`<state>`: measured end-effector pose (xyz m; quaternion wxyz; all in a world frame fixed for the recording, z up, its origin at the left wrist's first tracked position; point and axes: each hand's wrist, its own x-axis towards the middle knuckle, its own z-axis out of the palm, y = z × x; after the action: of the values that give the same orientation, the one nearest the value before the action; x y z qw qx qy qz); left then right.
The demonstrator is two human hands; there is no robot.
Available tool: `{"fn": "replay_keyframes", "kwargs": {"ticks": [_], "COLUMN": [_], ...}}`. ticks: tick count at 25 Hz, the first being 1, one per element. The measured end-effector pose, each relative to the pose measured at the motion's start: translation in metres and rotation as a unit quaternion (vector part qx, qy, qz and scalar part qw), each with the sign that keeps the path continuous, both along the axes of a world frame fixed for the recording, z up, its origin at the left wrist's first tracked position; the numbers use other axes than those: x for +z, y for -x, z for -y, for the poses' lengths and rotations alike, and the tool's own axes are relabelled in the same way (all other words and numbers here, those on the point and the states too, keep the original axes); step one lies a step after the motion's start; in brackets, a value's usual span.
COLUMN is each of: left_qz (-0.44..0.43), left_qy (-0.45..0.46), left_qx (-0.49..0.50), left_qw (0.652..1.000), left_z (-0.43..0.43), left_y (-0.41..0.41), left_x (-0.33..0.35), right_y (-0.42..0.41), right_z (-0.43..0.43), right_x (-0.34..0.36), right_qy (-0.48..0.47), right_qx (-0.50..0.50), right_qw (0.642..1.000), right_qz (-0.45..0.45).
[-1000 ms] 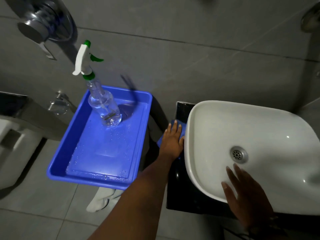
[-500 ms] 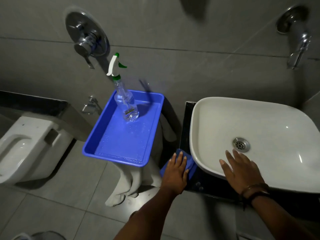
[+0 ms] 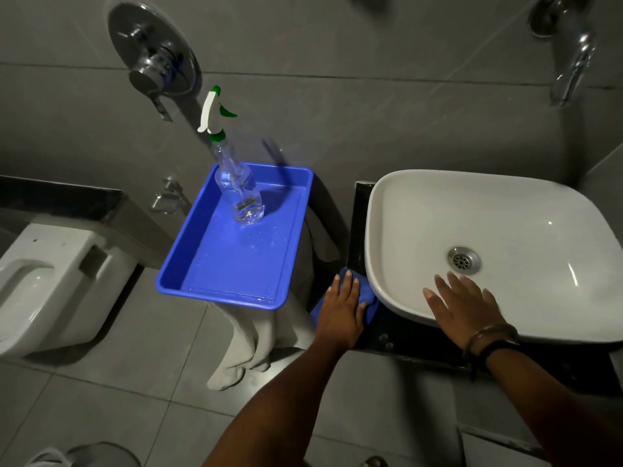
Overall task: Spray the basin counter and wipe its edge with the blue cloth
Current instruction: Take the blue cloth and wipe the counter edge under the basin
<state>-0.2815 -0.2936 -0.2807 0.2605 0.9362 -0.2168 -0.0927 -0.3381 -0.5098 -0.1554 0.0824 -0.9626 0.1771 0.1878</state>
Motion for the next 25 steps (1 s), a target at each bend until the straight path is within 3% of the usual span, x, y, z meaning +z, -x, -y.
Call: {"fn": "replay_keyframes", "kwargs": {"ticks": [8,11,17,21,25], "left_qz": [-0.03,-0.038,-0.027,-0.023,-0.035], "left_qy": [-0.012,-0.047,-0.086,-0.095,-0.094], "left_qx": [0.002,0.006,-0.038,-0.03,-0.02], "left_qw": [0.999,0.998,0.995,0.995,0.995], "left_z": [0.042,0.062,0.092,0.095,0.076], "left_y": [-0.123,-0.171,-0.239,-0.248,-0.206], "left_x": [-0.002,-0.005,-0.02,-0.021,-0.012], "right_y": [0.001,0.003,0.006,0.006,0.007], "right_z": [0.001,-0.001,0.0,0.003,-0.001], "right_x": [-0.007,-0.011,-0.013,-0.013,-0.012], "right_qy": [0.016,0.041,0.053,0.046,0.031], "right_qx": [-0.011,0.013,-0.011,-0.017,-0.024], "right_qw": [1.0,0.996,0.994,0.993,0.994], "right_qz": [-0.003,0.075,0.093,0.103,0.104]}}
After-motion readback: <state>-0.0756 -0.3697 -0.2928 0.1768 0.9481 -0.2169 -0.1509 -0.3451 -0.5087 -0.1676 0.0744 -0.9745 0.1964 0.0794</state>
